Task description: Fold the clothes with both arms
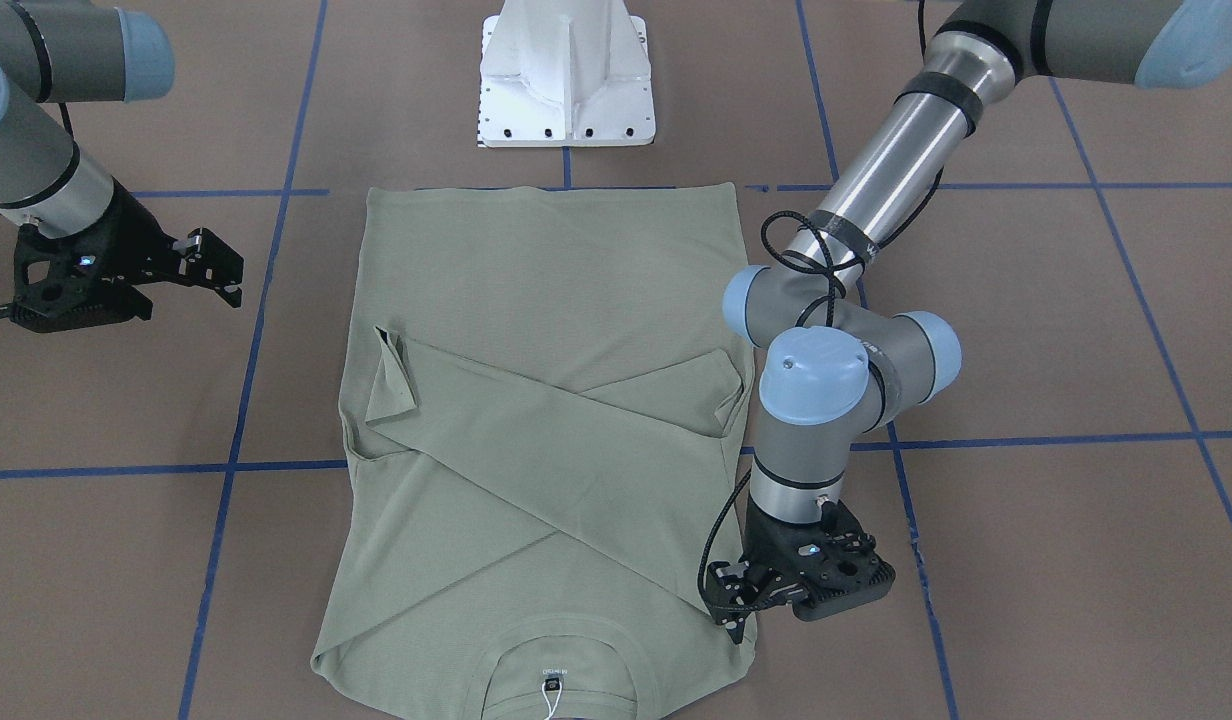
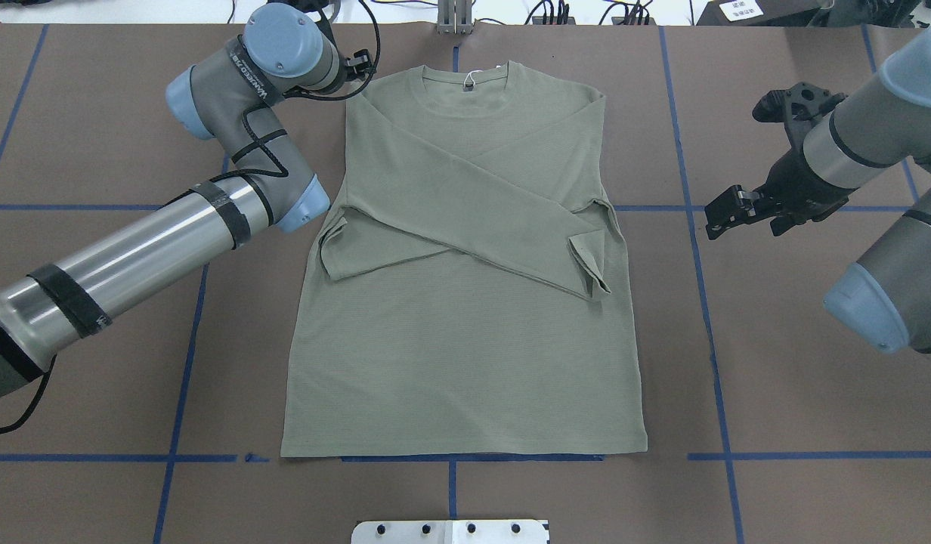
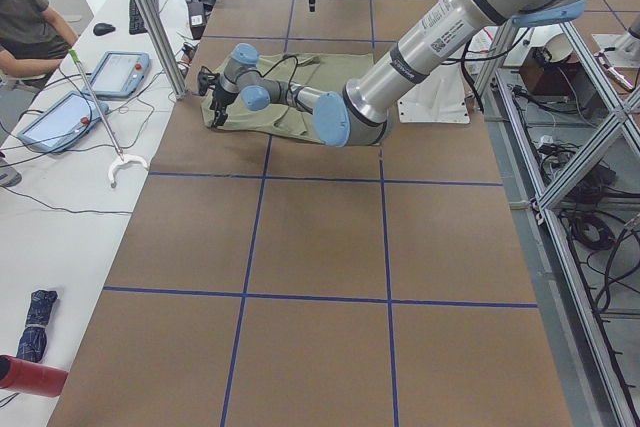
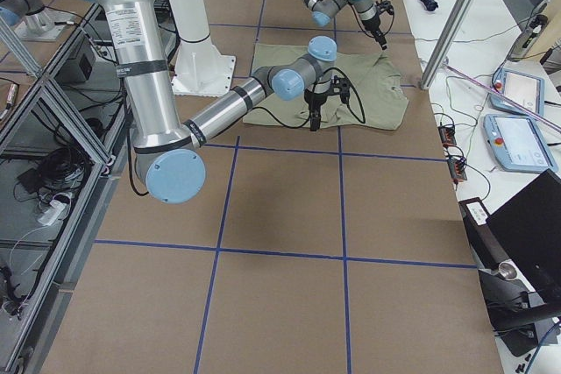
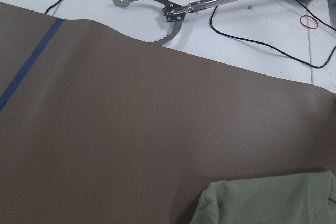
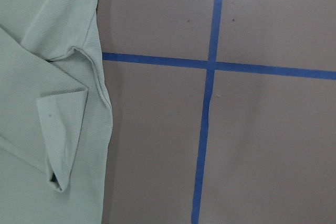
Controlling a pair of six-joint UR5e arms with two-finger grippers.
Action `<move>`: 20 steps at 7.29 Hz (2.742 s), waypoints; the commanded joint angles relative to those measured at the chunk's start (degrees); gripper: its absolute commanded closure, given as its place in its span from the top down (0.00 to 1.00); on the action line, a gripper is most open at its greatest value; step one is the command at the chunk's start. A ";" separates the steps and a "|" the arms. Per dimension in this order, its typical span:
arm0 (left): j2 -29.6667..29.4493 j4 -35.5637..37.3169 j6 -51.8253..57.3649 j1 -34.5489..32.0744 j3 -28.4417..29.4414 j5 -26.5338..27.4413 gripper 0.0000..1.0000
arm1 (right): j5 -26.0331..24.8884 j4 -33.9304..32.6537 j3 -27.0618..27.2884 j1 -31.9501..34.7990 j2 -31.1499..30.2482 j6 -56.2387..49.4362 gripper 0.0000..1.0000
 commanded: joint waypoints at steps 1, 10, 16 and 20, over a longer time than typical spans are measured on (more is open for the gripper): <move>-0.76 -3.99 0.00 0.10 3.40 0.05 0.71 | 0.00 0.00 -0.18 -0.01 0.01 -0.01 1.00; -2.52 -7.25 0.00 0.63 6.66 0.05 0.00 | -0.18 -0.08 -0.80 -0.01 0.10 -0.10 1.00; -1.90 -5.42 0.18 -2.25 7.36 0.22 0.00 | -0.26 -0.08 -0.88 -0.01 0.10 -0.01 1.00; 0.91 -5.41 2.73 -3.68 8.33 3.82 0.00 | -0.26 -0.08 -1.15 -0.01 0.18 -0.01 1.00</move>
